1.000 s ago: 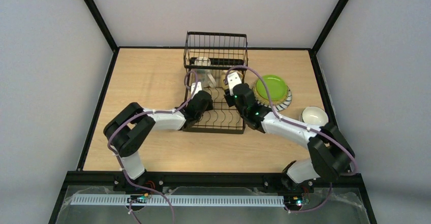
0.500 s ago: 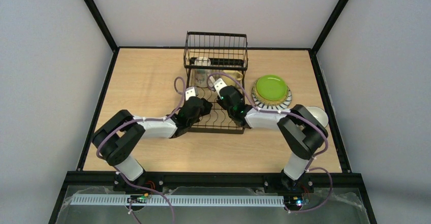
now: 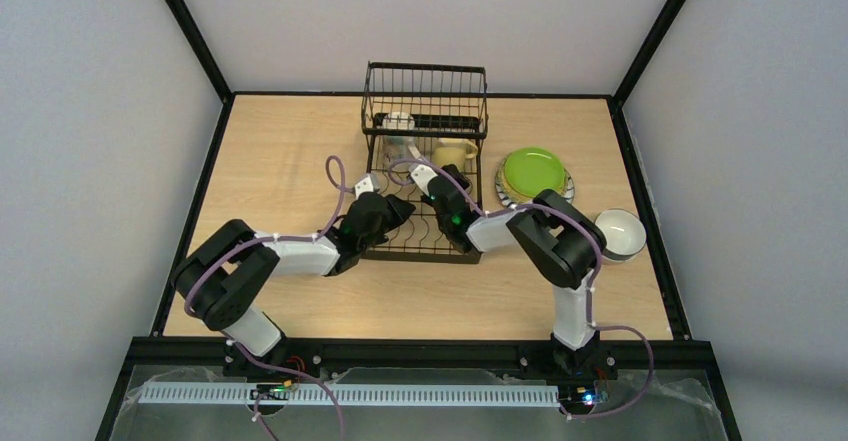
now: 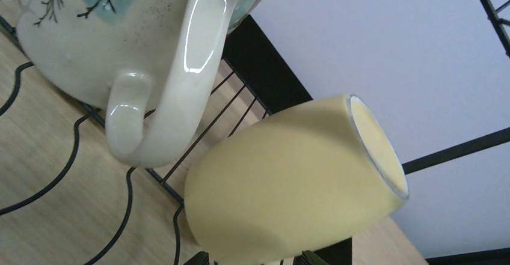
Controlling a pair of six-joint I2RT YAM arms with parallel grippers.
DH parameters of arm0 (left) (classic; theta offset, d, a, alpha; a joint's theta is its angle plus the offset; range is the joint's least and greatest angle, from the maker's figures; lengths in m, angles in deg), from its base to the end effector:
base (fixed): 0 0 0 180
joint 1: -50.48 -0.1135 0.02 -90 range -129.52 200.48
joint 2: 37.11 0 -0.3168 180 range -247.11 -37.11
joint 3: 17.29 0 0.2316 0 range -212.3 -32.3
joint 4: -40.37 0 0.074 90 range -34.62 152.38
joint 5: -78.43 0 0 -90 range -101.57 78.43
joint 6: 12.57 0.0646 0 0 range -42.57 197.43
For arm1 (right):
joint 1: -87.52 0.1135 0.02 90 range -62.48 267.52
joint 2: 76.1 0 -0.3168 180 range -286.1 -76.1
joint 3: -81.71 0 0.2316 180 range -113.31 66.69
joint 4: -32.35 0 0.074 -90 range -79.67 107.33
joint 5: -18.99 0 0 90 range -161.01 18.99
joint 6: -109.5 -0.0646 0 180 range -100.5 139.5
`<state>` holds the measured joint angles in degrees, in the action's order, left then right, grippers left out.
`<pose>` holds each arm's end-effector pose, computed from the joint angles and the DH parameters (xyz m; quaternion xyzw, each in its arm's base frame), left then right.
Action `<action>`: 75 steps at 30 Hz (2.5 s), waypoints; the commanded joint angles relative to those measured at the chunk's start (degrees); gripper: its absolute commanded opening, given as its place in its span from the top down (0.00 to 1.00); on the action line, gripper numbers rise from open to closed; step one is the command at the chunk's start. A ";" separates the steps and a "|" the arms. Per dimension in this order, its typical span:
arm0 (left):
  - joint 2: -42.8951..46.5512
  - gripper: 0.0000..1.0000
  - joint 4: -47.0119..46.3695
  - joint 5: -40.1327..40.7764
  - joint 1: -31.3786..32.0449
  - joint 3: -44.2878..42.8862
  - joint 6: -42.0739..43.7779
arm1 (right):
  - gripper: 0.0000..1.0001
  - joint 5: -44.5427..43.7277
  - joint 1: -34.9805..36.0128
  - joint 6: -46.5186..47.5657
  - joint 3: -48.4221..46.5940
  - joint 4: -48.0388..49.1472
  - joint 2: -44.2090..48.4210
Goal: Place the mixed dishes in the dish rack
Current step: Move the cup to the dish rack, then move the cup from the dish rack.
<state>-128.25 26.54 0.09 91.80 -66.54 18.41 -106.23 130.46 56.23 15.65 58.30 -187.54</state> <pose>0.2488 -0.2014 0.2110 -0.1829 0.8348 -0.3373 0.3948 0.3314 0.2575 0.2014 -0.3642 0.7094 -0.2168 0.5631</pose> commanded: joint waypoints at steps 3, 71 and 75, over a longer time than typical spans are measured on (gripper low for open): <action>-0.09 0.18 -3.95 -2.88 -1.67 1.25 -2.13 | 0.13 -0.24 -2.13 4.62 -2.65 10.46 -4.23; -28.73 0.18 -35.53 24.93 -3.31 -14.48 -4.52 | 0.12 -0.01 1.67 2.10 8.05 23.79 20.38; -30.93 0.17 -35.42 25.05 -3.65 -17.24 -5.02 | 0.12 0.81 1.09 2.71 7.70 24.61 19.94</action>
<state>-157.07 -5.87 20.70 88.19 -80.79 13.84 -107.21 132.23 58.72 25.02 78.02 -168.77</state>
